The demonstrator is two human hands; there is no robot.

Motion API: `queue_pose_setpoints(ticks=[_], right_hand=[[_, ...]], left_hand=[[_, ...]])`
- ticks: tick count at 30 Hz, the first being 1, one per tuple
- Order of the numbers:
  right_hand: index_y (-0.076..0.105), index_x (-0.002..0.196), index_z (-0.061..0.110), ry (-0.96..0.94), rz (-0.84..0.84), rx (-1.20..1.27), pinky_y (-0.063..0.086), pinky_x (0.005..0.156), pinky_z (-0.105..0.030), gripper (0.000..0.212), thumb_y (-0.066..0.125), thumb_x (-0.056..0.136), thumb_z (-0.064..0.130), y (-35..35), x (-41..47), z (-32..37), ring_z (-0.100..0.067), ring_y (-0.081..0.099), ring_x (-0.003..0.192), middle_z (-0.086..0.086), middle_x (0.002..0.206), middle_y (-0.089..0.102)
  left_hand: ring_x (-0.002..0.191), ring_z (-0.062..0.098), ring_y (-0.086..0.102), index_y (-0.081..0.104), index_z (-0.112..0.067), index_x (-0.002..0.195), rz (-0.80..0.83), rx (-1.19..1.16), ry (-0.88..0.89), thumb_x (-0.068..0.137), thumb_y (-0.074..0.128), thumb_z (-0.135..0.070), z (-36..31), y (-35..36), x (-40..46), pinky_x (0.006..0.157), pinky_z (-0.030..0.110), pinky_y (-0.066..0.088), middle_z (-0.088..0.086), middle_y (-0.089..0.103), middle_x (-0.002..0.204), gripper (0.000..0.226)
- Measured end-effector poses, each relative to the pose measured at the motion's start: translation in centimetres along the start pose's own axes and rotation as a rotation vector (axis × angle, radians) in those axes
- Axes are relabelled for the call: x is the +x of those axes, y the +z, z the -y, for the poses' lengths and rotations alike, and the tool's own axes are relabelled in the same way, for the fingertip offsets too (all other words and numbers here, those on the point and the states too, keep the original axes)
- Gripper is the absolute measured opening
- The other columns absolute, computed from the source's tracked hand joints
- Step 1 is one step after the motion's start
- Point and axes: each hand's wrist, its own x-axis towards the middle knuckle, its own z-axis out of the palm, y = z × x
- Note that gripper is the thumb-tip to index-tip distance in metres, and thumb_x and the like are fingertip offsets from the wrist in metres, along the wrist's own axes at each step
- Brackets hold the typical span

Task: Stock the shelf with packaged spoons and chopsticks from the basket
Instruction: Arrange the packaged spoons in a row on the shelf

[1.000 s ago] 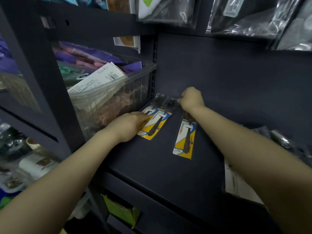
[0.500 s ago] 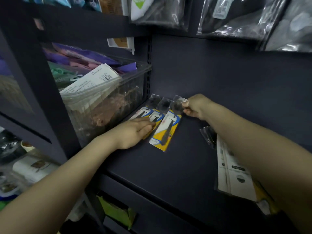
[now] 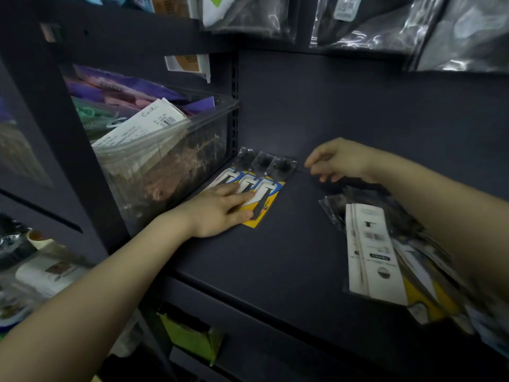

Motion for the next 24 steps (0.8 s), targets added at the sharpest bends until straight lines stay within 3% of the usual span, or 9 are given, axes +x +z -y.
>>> queue_pose_setpoints(ticks=[3,5,7,10,13,16,19,22,24], right_hand=[[0.061,0.116,0.009,-0.055,0.183,-0.275,0.045,0.07,-0.01,0.037,0.07,0.081,0.018,-1.9,-5.2,-0.9,-0.014,0.06,0.088,-0.001,0.099,0.065],[0.052,0.129,0.014,-0.026,0.186,-0.508,0.043,0.084,-0.018,0.061,0.074,0.076,0.035,-2.6,-7.4,-2.3,-0.013,0.054,0.107,0.002,0.117,0.055],[0.044,0.134,0.017,0.028,0.114,-0.567,0.039,0.092,-0.024,0.074,0.07,0.074,0.051,-2.4,-8.4,-3.5,-0.018,0.047,0.119,0.0,0.126,0.047],[0.053,0.112,0.012,0.102,-0.041,-0.481,0.038,0.072,-0.024,0.057,0.065,0.076,0.055,-1.4,-8.5,-4.2,-0.024,0.053,0.112,-0.006,0.111,0.052],[0.055,0.111,0.009,0.169,-0.062,-0.429,0.042,0.076,-0.025,0.05,0.064,0.079,0.045,-1.0,-8.0,-3.9,-0.025,0.056,0.109,-0.009,0.117,0.057],[0.052,0.119,0.009,0.241,-0.06,-0.399,0.051,0.087,-0.03,0.049,0.063,0.078,0.031,-0.7,-8.0,-3.3,-0.026,0.058,0.108,-0.009,0.121,0.058],[0.051,0.119,0.003,0.25,-0.128,-0.473,0.045,0.081,-0.027,0.04,0.056,0.083,0.017,-0.4,-8.4,-3.1,-0.032,0.056,0.113,-0.014,0.124,0.056],[0.053,0.118,-0.002,0.183,-0.331,-0.394,0.048,0.085,-0.032,0.034,0.051,0.087,0.011,-2.2,-9.1,-3.2,-0.037,0.057,0.113,-0.022,0.126,0.056],[0.055,0.116,-0.003,0.056,-0.474,-0.202,0.047,0.076,-0.028,0.03,0.047,0.089,0.008,-4.0,-9.3,-3.4,-0.034,0.06,0.105,-0.021,0.119,0.06]], left_hand=[[0.144,0.018,0.007,0.024,-0.027,0.143,-0.178,0.017,0.075,0.082,0.025,-0.07,-1.0,-0.1,-0.2,0.115,0.026,0.003,0.003,0.018,0.156,0.075],[0.138,0.022,0.029,0.037,-0.018,0.138,-0.334,-0.02,0.184,0.074,0.016,-0.079,-2.8,-0.4,-0.5,0.113,0.026,0.016,0.009,0.037,0.147,0.091],[0.117,0.021,0.052,0.052,-0.015,0.126,-0.395,-0.113,0.256,0.077,0.03,-0.069,-5.4,-0.6,-0.9,0.101,0.021,0.033,0.008,0.057,0.127,0.076],[0.087,0.017,0.063,0.063,-0.014,0.11,-0.401,-0.268,0.277,0.077,0.047,-0.047,-9.5,0.0,-1.3,0.074,0.013,0.04,0.004,0.067,0.102,0.049],[0.08,0.015,0.062,0.064,-0.016,0.106,-0.406,-0.292,0.277,0.082,0.054,-0.035,-12.4,1.0,-1.1,0.066,0.009,0.038,0.003,0.068,0.099,0.032],[0.078,0.014,0.061,0.065,-0.016,0.101,-0.432,-0.301,0.261,0.086,0.058,-0.024,-14.4,1.7,-0.9,0.065,0.008,0.037,0.002,0.067,0.099,0.019],[0.078,0.014,0.06,0.066,-0.015,0.097,-0.488,-0.354,0.236,0.085,0.059,-0.021,-16.0,2.0,-0.8,0.068,0.015,0.041,0.003,0.068,0.096,0.015],[0.087,0.014,0.061,0.065,-0.016,0.101,-0.495,-0.419,0.187,0.085,0.058,-0.023,-17.3,2.1,-0.9,0.077,0.022,0.045,0.002,0.067,0.097,0.019],[0.093,0.012,0.061,0.063,-0.018,0.107,-0.479,-0.47,0.147,0.087,0.055,-0.029,-17.9,2.2,-1.0,0.084,0.024,0.046,-0.001,0.067,0.102,0.024]])
